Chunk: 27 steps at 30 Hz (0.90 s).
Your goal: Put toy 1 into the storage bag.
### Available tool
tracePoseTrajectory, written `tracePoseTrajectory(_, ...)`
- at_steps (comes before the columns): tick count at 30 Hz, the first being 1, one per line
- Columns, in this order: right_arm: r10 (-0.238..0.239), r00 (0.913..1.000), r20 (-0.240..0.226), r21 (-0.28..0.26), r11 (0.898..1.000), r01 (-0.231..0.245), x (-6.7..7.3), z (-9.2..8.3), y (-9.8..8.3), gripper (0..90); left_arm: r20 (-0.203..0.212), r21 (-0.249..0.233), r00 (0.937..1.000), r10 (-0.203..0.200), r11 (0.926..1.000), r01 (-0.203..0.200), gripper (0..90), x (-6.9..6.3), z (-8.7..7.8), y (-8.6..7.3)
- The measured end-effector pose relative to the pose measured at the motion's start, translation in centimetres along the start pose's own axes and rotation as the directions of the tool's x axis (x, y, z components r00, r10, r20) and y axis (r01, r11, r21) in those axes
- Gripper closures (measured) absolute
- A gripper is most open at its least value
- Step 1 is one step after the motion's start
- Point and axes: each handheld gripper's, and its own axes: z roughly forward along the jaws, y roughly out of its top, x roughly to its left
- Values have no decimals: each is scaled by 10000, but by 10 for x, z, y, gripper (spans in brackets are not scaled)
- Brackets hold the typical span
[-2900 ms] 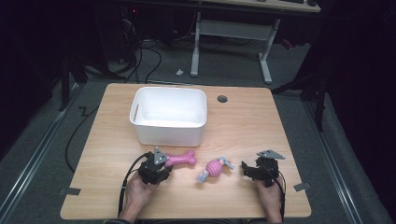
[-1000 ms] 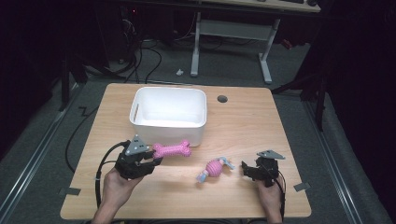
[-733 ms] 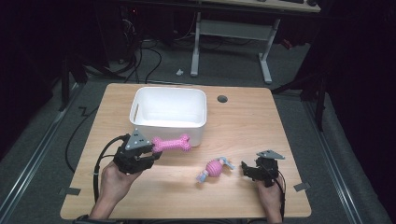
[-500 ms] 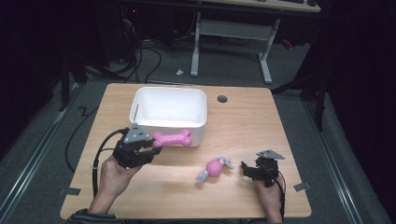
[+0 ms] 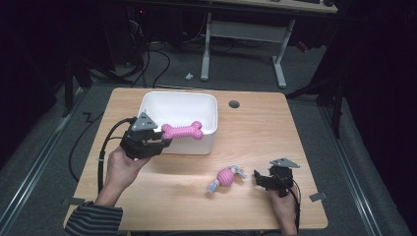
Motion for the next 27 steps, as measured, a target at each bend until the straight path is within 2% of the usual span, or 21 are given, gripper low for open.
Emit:
tracePoseTrajectory(4, -12, 10000, 0, 4, 10000, 12, 0, 0, 0, 162, -95, 20, 9999, 75, 10000, -75, 654, 5, 1, 8)
tracePoseTrajectory(9, -22, 10000, -4, -5, 10000, 22, 0, 0, 0, 162, -241, 266, 9996, 117, 9996, -110, 654, 13, 6, 17)
tracePoseTrajectory(12, -14, 10000, -17, 8, 10000, 14, 0, 0, 0, 161, -170, 290, 9998, 94, 9995, -89, 654, 16, 11, 19)
tracePoseTrajectory(22, -19, 10000, -17, 6, 10000, 19, 0, 0, 0, 162, -368, 750, 9991, 219, 9970, -190, 653, 25, 23, 21)
tracePoseTrajectory(27, -17, 10000, -9, 3, 10000, 17, 0, 0, 0, 161, -406, 819, 9992, 26, 9966, 8, 653, 32, 27, 24)
